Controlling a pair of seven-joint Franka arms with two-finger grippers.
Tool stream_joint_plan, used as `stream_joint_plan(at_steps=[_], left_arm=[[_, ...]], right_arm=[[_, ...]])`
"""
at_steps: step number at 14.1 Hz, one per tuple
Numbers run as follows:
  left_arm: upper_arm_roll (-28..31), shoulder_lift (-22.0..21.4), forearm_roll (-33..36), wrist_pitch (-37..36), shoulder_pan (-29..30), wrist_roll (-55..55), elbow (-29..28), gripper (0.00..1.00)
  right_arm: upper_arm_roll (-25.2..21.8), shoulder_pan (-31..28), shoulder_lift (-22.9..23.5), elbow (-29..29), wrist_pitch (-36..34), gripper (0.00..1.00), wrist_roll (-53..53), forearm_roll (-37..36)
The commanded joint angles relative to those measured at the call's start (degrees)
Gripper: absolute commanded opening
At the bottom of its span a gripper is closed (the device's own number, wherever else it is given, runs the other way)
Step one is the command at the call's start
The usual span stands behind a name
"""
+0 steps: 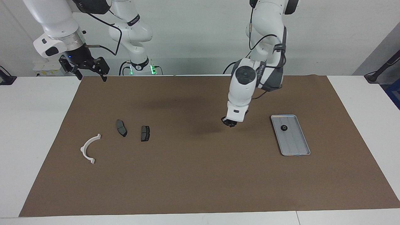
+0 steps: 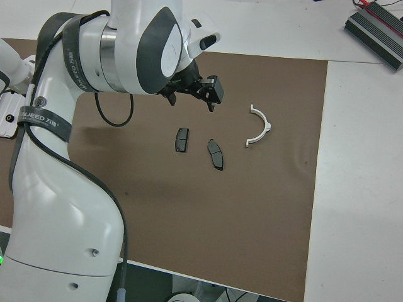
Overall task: Pick bearing gear from pile to tray
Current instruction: 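Carry the second bearing into the tray and open the left gripper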
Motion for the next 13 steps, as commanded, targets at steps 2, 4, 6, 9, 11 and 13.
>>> stream_joint_plan(at_steps=[2, 4, 6, 9, 11, 13], left_arm=[[-0.81, -2.18, -0.5, 1.18, 12.28, 20.46, -3.94, 0.0], [-0.9, -2.18, -0.5, 4.51, 17.3, 28.13, -5.16, 0.0], [-0.81, -2.09, -0.5, 8.64, 19.86, 31.75, -7.27, 0.0], [-0.99, -1.4, -0.85, 13.4, 24.61, 38.95, -9.74, 0.0], [-0.9, 0.01, -0.85, 15.94, 25.14, 39.24, -9.66, 0.0], [-0.81, 0.98, -0.85, 17.27, 25.75, 40.63, -9.66, 0.0]], right_arm=[[0.4, -0.52, -1.11, -1.1, -0.44, 1.0, 0.55, 0.31], [0.4, -0.43, -1.02, -1.1, -0.17, 1.0, 0.73, 0.4], [0.4, -0.08, -1.02, -1.1, -0.17, 1.0, 1.69, 0.4], [0.4, -0.08, -1.02, -1.27, -0.09, 1.0, 1.61, 0.49], [0.4, -0.08, -0.93, -1.27, -0.09, 1.0, 1.69, 0.49], [0.4, -0.08, -1.02, -1.45, 0.0, 1.0, 1.69, 0.49]])
